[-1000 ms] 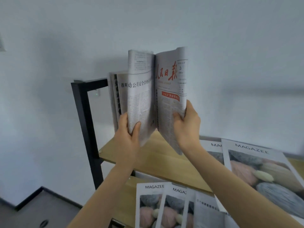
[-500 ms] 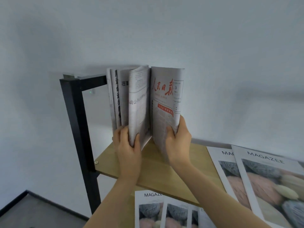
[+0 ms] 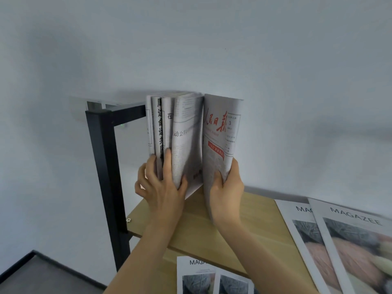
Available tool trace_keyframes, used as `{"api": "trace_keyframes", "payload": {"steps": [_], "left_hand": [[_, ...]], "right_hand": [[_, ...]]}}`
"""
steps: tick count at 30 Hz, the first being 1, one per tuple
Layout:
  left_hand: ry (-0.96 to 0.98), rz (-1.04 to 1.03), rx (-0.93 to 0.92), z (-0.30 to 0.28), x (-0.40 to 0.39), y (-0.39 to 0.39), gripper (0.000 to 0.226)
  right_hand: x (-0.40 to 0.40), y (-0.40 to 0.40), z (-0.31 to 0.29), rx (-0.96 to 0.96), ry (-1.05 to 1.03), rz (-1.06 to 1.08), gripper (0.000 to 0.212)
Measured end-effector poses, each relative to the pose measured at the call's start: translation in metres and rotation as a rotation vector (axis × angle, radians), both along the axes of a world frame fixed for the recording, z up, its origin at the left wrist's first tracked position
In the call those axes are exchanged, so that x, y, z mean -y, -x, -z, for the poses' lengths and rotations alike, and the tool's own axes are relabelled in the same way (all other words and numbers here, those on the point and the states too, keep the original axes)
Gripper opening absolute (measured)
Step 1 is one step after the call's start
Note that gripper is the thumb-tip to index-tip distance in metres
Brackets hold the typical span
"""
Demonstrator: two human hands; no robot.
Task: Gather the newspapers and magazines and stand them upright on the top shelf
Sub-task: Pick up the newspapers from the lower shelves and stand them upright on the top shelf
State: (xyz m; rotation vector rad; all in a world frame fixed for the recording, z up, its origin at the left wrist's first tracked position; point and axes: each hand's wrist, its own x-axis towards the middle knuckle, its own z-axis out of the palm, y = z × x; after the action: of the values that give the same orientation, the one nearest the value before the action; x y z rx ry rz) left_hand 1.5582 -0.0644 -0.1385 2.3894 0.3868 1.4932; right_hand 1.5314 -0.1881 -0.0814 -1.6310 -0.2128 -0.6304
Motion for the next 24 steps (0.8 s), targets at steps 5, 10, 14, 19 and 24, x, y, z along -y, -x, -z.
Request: {"api": "trace_keyframes", "payload": {"steps": [5, 10, 14, 19, 24], "left_hand": [[-0.233, 0.065, 0.155, -0.043, -0.009, 0.003, 0.083], [-0.473, 0.175, 0.302, -0.13, -0.018, -0.001, 0.058], [-0.485, 0.255, 0.255, -0.163, -0.032, -0.006, 0.041], [-0.334, 0.39, 0.318, -0.158, -0.033, 0.0, 0.022], [-0.195, 0.525, 0.244, -0.166, -0.026, 0.013, 0.035]], "right_hand": [[-0.022, -0.003, 0.005, -0.007, -0.032, -0.025, 0.045], [-0.043, -0.002, 0.009, -0.01, 0.004, -0.088, 0.046], [-0.051, -0.003, 0.012, -0.011, 0.035, -0.086, 0.049], [-0.056, -0.002, 0.012, 0.013, 0.023, -0.155, 0.049], [-0.067, -0.001, 0.014, 0.02, 0.126, -0.238, 0.056]]}}
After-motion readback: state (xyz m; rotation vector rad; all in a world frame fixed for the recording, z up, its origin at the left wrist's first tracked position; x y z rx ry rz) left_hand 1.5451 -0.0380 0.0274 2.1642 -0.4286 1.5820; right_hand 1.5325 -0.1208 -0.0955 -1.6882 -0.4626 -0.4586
